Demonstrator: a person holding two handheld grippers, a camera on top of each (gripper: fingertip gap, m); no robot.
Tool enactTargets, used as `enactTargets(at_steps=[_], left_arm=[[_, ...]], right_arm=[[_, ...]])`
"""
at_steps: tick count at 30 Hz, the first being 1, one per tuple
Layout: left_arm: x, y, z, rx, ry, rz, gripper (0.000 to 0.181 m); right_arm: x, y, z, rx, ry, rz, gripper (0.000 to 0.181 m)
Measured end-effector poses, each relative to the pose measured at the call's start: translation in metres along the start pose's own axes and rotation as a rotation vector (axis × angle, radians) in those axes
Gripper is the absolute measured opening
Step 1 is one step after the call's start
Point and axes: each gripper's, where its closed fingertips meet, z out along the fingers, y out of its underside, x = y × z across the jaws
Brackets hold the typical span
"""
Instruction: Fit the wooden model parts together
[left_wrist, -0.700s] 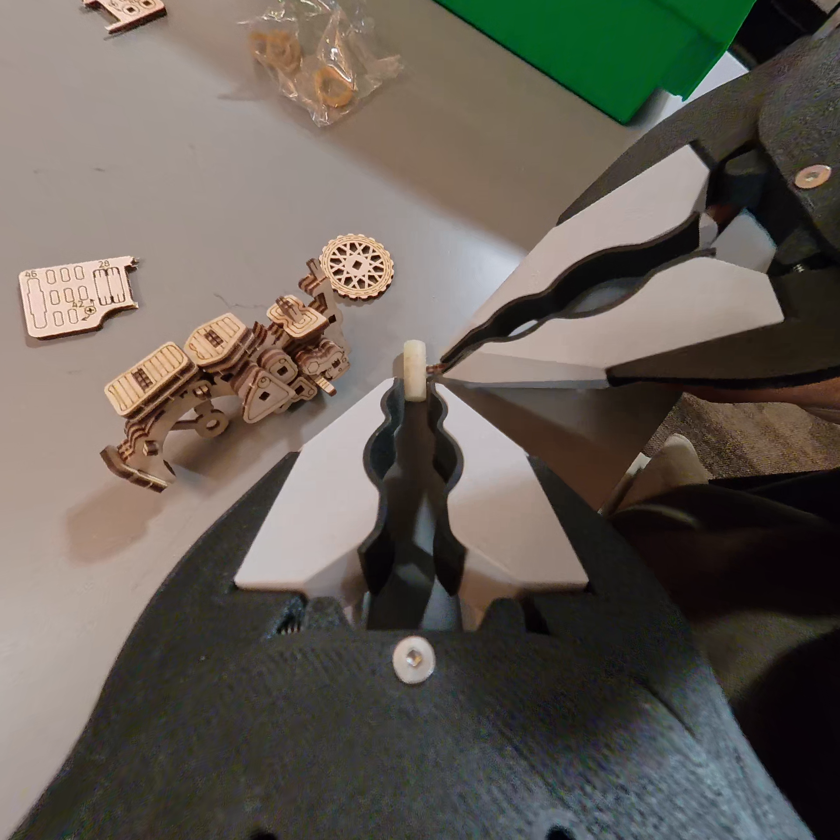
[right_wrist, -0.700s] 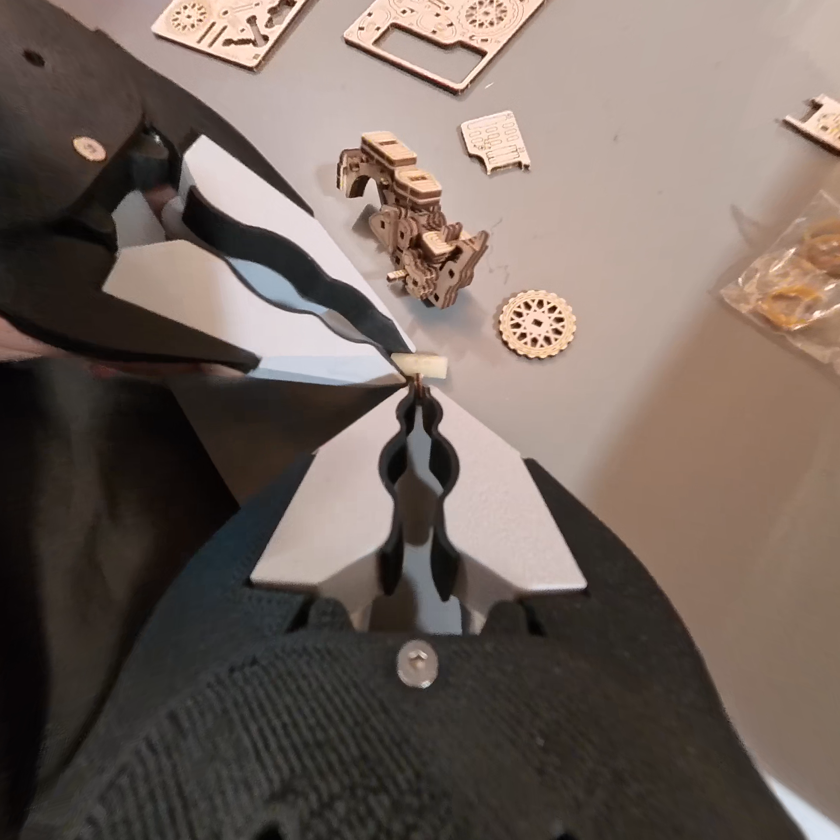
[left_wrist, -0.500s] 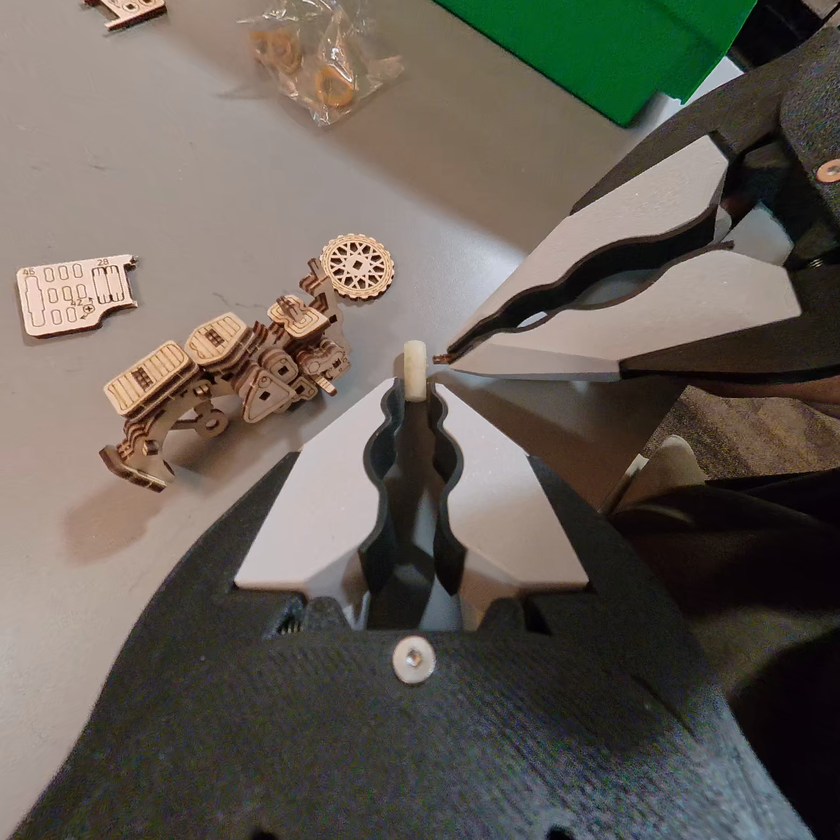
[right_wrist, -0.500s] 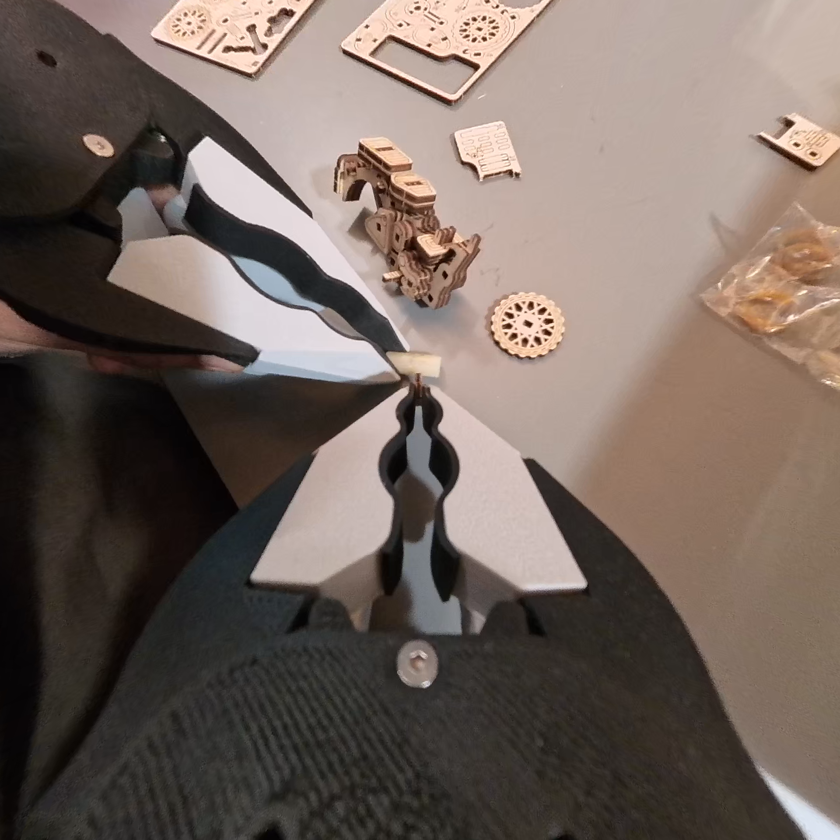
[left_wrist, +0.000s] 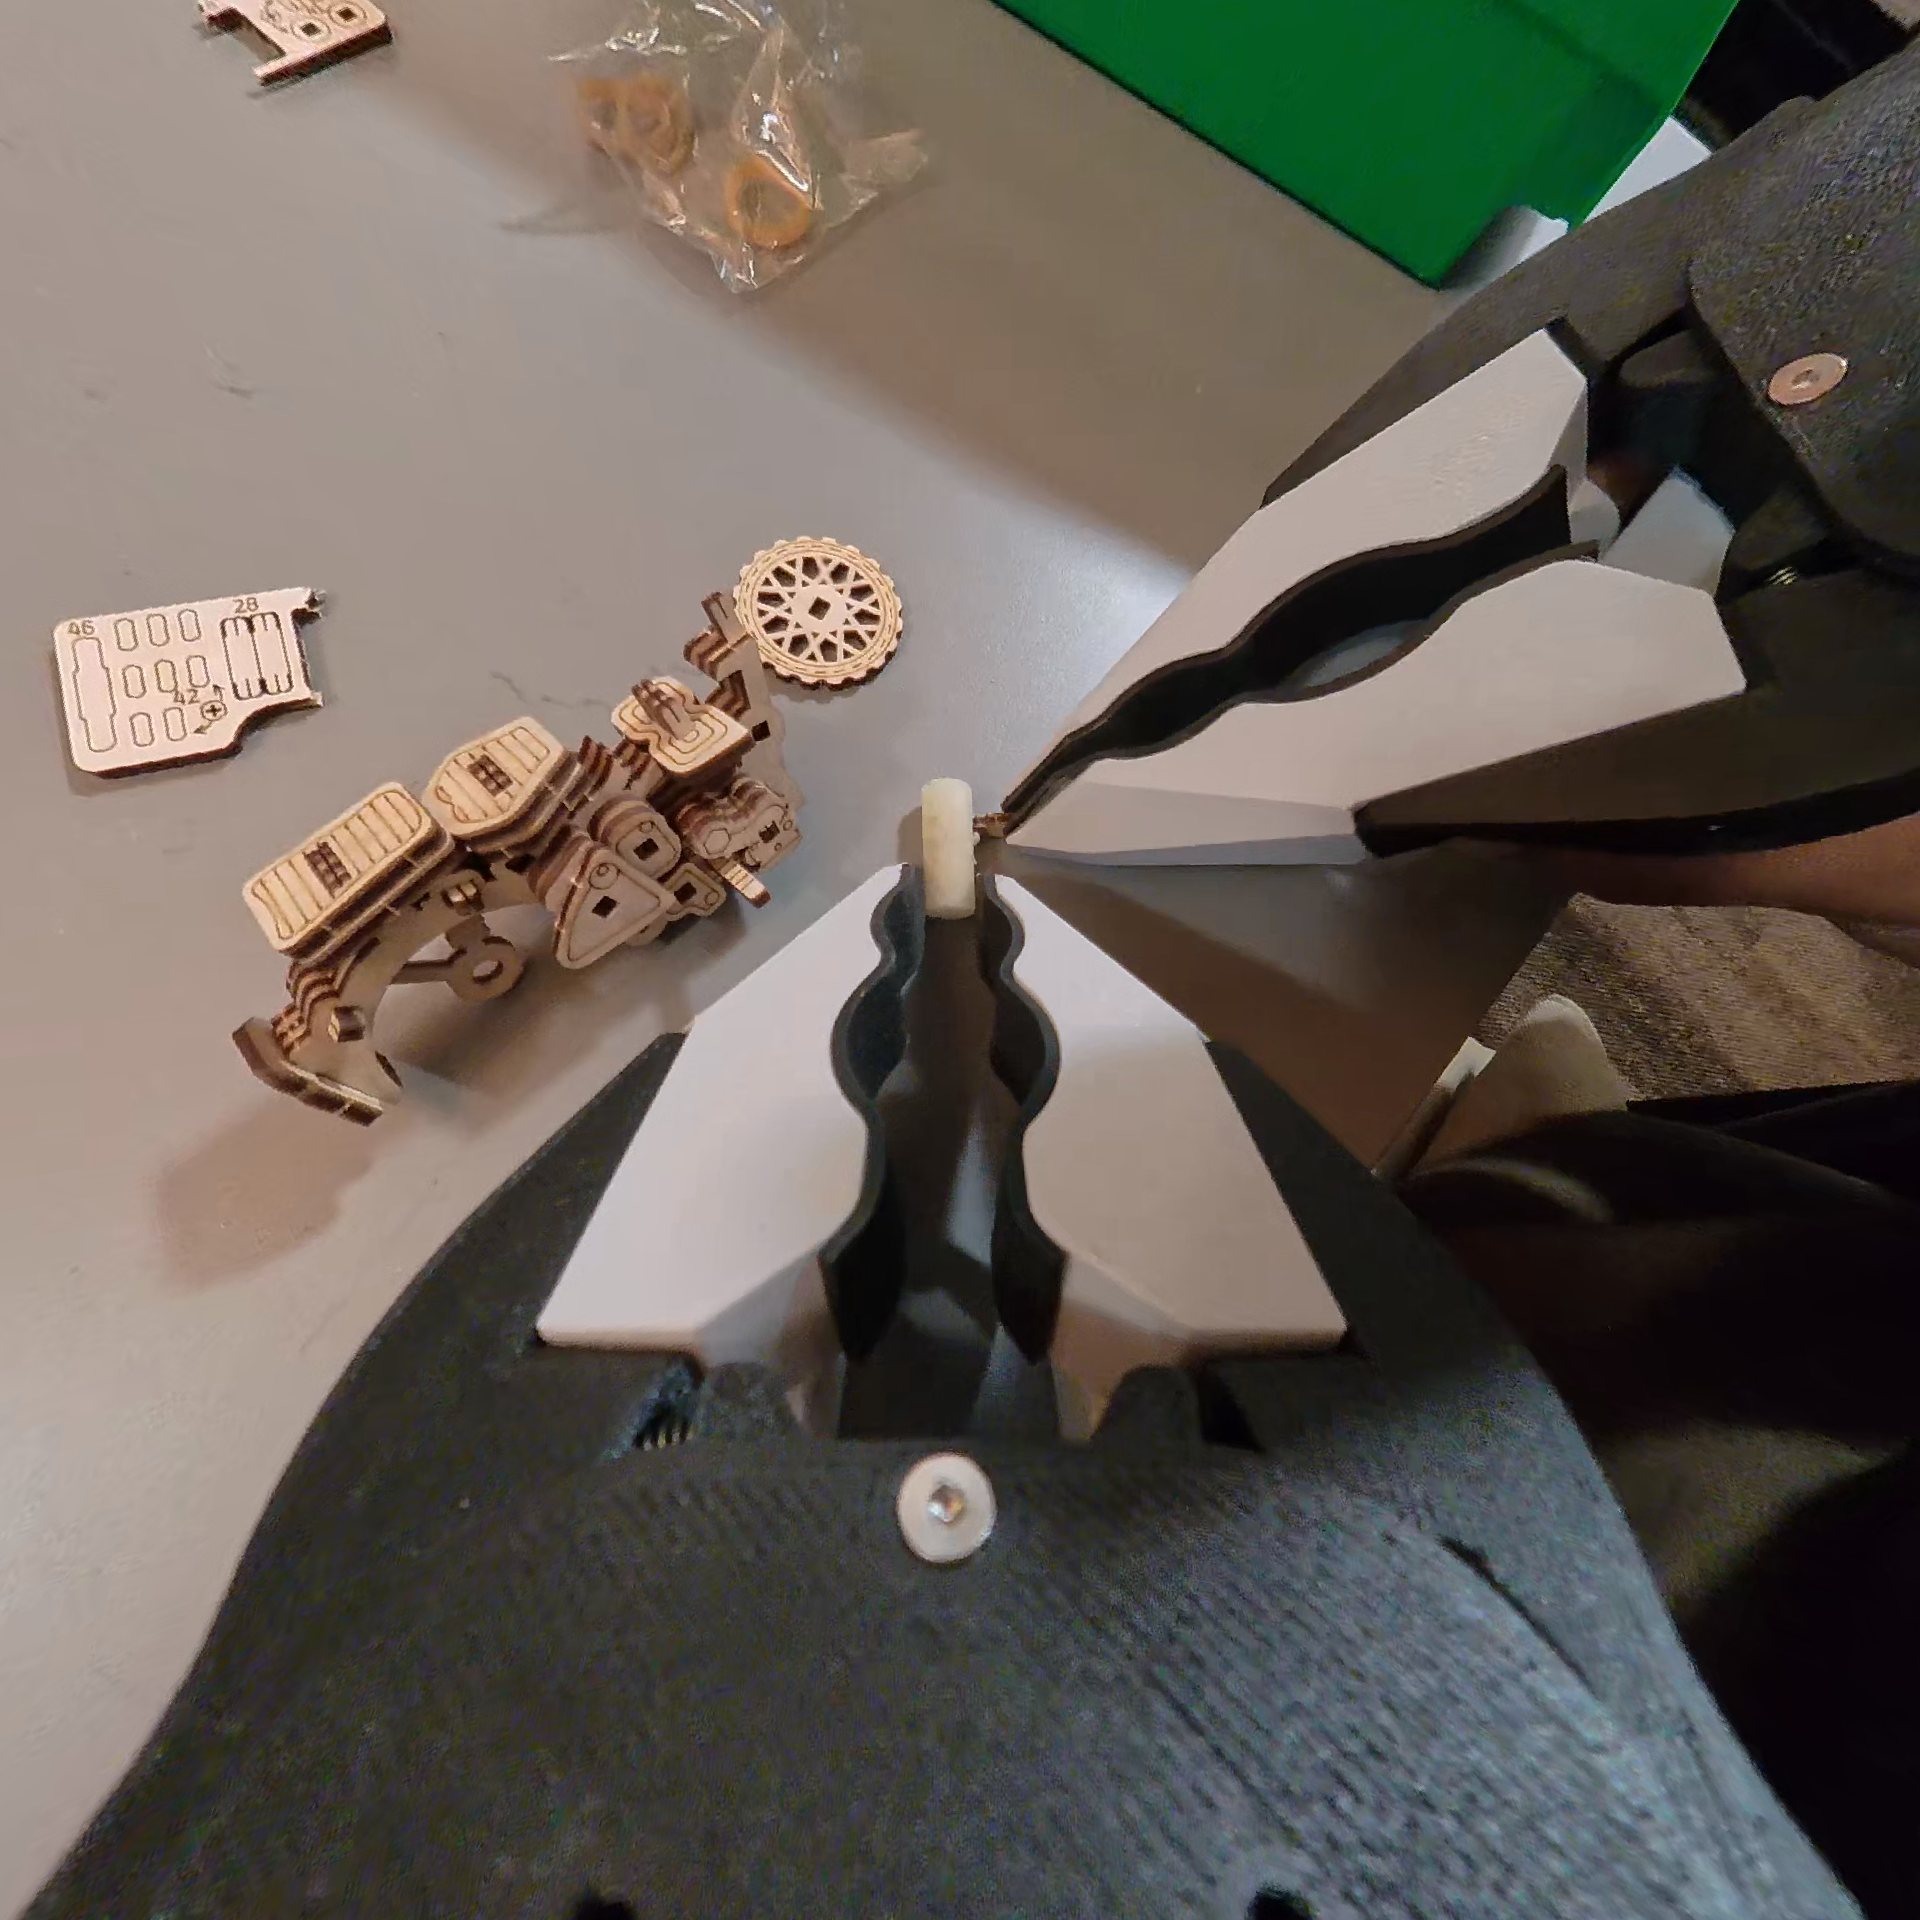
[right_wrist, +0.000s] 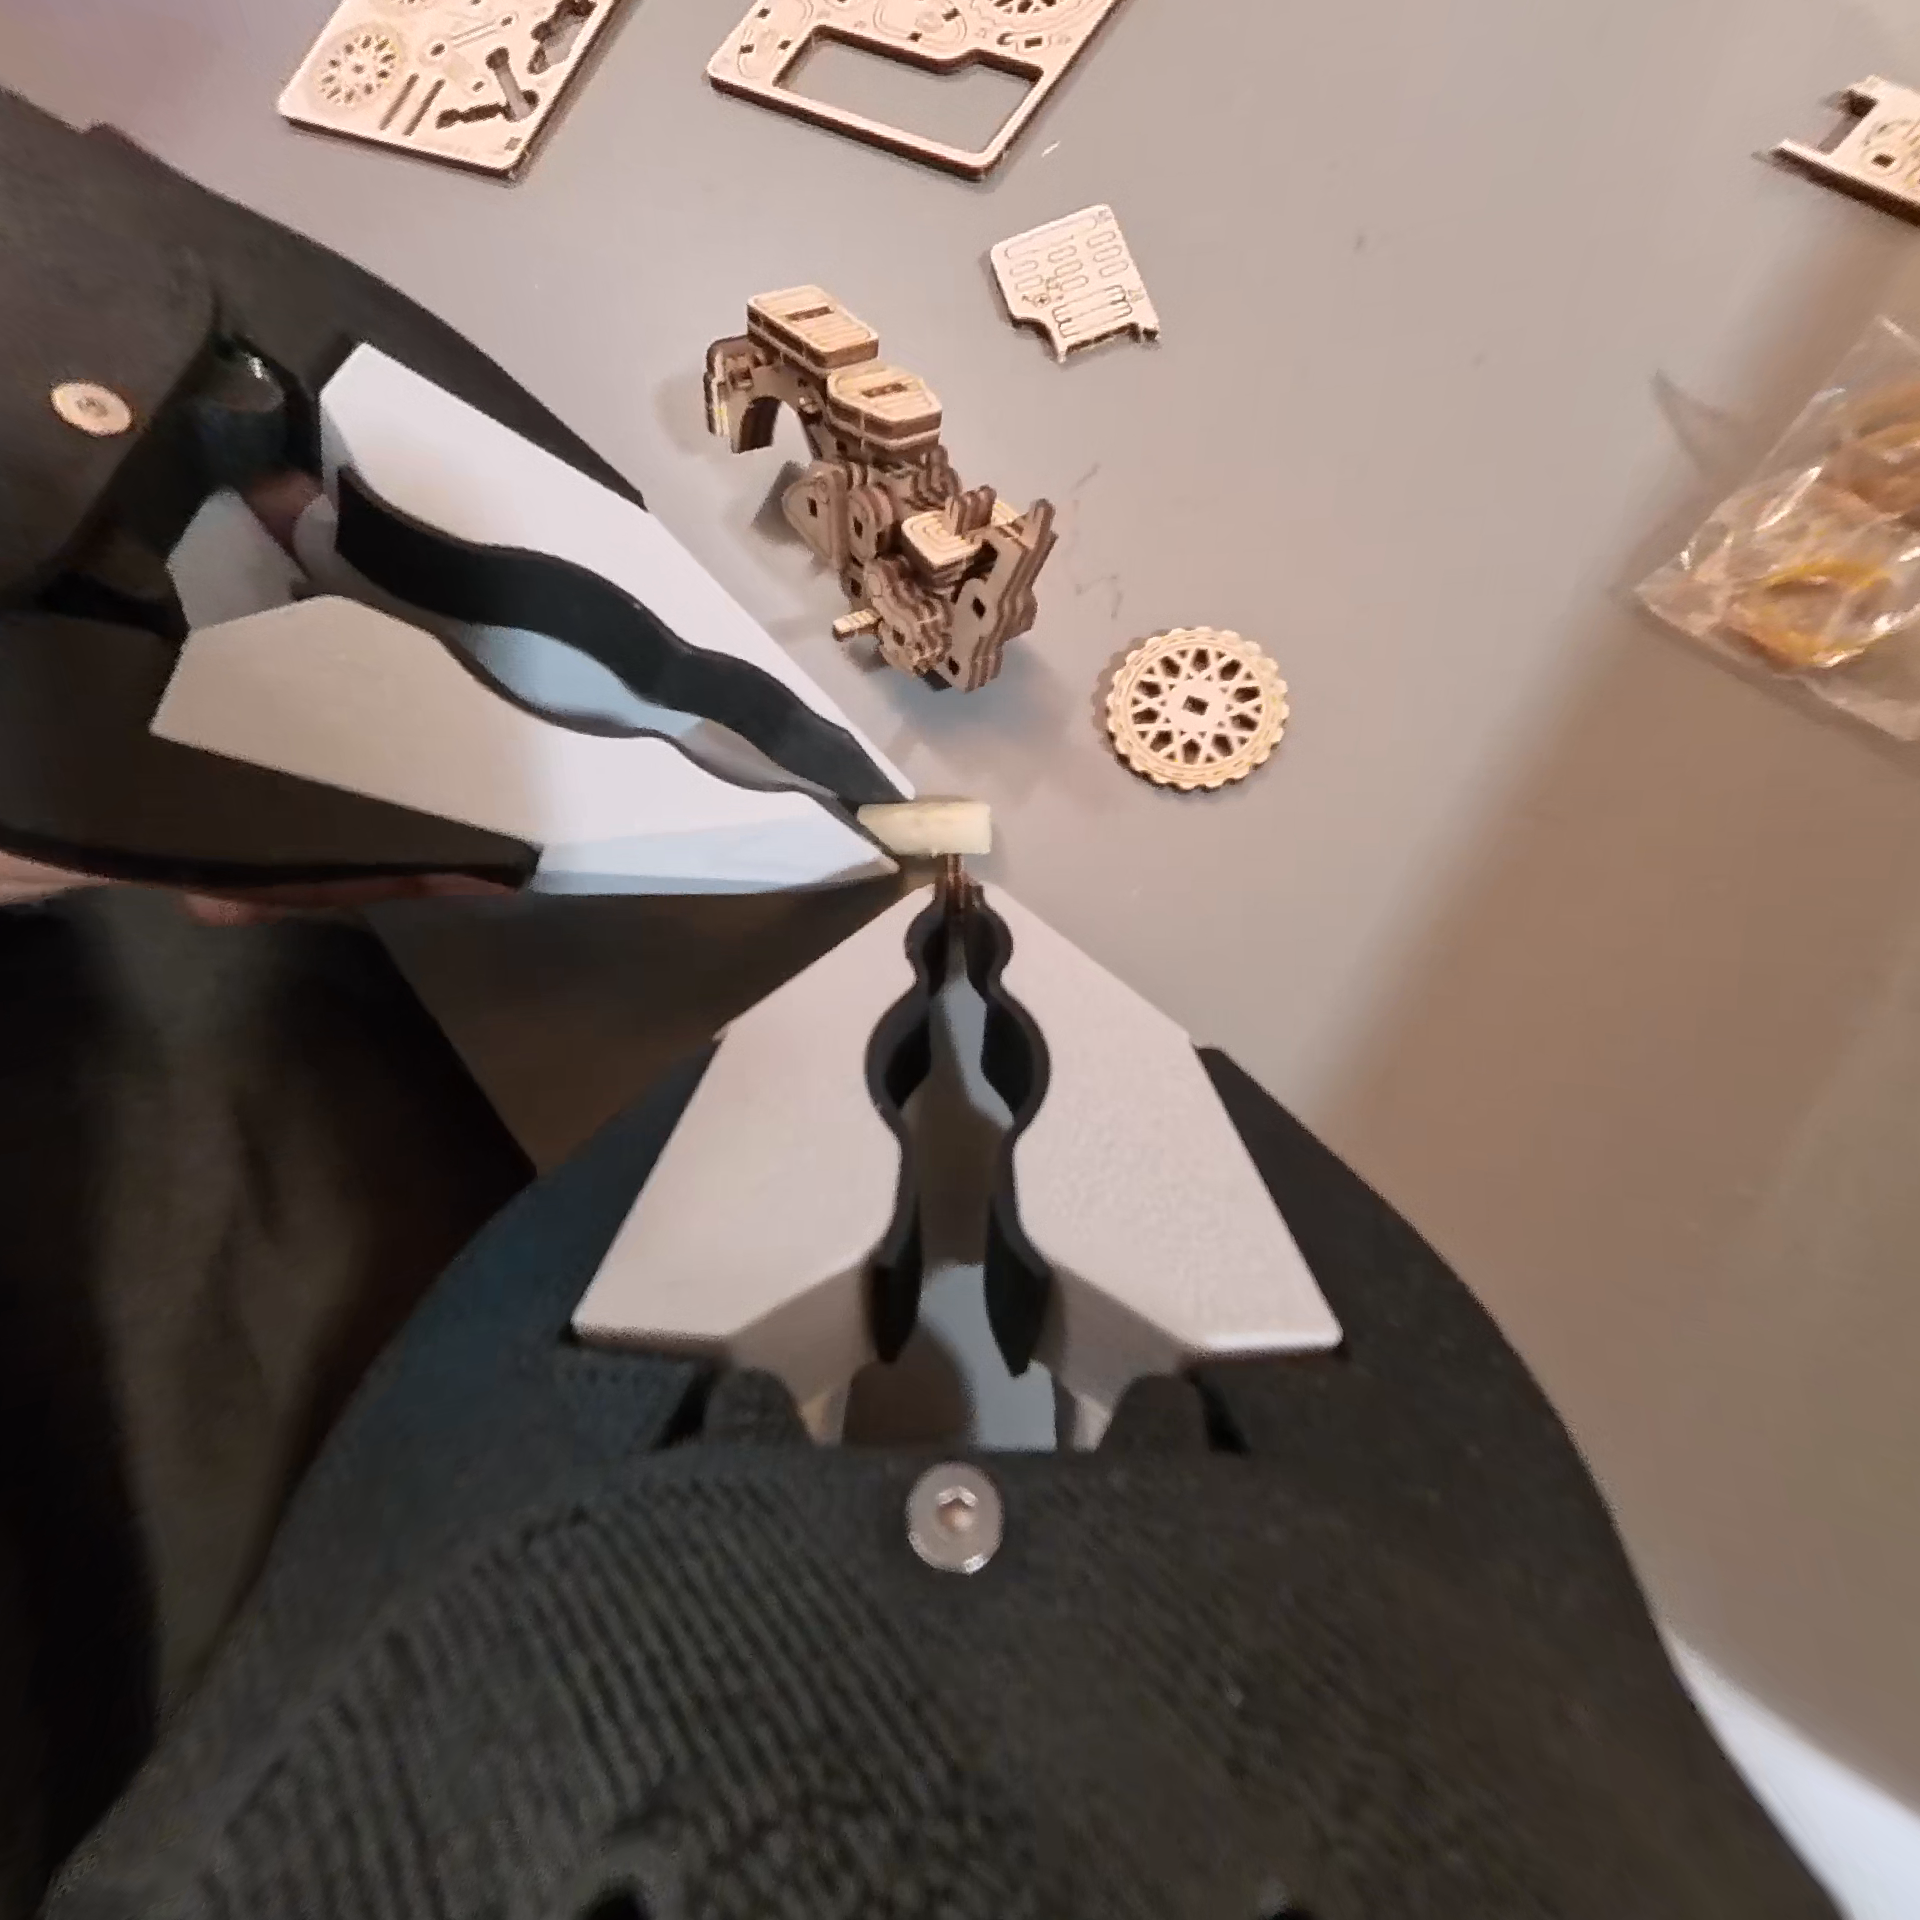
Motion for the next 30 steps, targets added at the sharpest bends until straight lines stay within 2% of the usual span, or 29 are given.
enactTargets(at_steps=[12, 30], left_arm=[[-0.0011, -0.0018, 0.0012, 0.007, -0.017, -0.016, 0.011], [-0.0013, -0.0014, 0.0015, 0.002, -0.041, 0.015, 0.011]], right_arm=[[0.0033, -0.0021, -0.0023, 0.029, -0.005, 0.097, 0.001], [0.0028, -0.0027, -0.0001, 0.02, 0.026, 0.02, 0.001]])
